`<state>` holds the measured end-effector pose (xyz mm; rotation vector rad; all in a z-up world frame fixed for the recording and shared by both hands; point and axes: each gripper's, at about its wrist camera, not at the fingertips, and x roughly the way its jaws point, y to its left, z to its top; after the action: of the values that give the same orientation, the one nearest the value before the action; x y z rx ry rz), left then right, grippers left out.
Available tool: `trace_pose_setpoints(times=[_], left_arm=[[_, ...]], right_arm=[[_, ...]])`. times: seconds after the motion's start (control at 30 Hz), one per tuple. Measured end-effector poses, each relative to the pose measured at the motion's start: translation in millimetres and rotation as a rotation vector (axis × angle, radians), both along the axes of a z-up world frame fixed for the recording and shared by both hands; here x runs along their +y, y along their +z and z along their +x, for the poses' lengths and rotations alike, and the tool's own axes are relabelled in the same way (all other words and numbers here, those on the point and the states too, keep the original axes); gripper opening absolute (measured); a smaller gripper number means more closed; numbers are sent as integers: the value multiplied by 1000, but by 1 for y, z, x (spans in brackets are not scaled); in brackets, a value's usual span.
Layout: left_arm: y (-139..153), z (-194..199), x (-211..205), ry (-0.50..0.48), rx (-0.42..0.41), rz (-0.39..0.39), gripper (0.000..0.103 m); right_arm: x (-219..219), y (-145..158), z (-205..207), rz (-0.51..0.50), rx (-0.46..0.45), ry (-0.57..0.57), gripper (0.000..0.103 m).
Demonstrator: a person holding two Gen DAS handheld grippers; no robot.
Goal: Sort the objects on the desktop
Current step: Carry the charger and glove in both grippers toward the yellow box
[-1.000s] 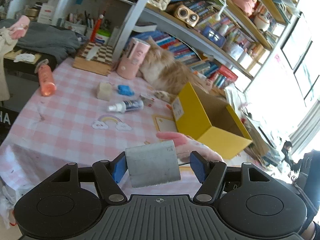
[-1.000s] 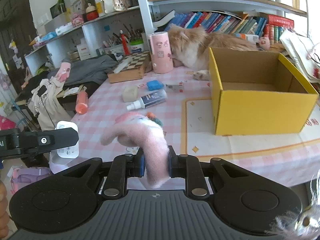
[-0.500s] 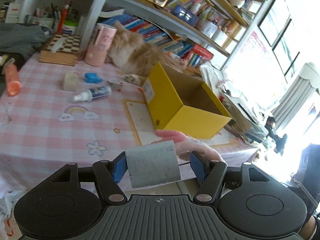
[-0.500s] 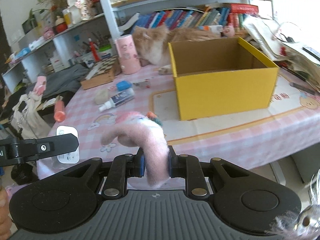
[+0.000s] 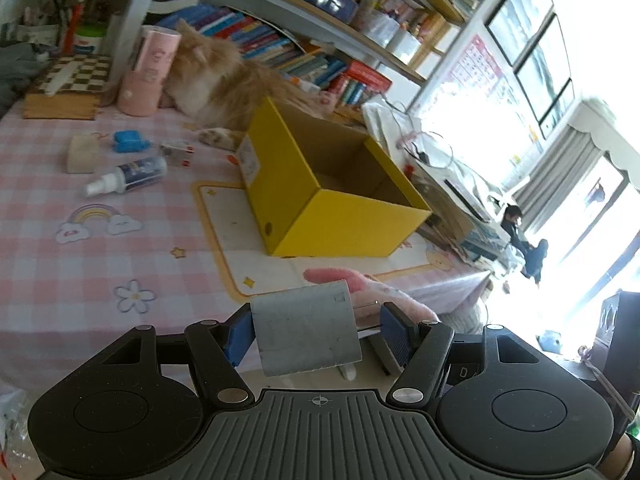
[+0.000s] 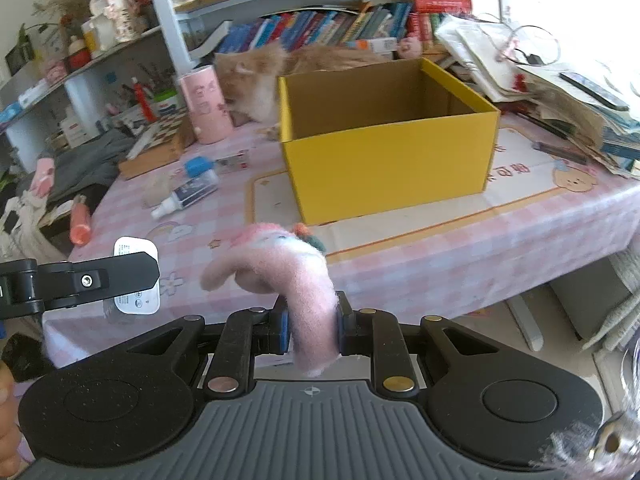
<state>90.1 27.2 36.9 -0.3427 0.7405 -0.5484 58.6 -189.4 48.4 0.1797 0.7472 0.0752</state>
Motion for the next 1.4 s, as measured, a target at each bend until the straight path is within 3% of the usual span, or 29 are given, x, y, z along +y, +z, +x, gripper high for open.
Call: trace_pose_setpoints(times=[0.3,0.83,1.4], left_arm=[[-2,15,-24,-62,-3,8,67],[1,35,-41,-44,-17,28,67],[16,41,-57,-26,-64,20,67]], right_arm=[[-21,-1,3,-12,10,-56,19],[-42,0,30,-9,19,-51,19],[-73,-2,31,25,17,-108,19]])
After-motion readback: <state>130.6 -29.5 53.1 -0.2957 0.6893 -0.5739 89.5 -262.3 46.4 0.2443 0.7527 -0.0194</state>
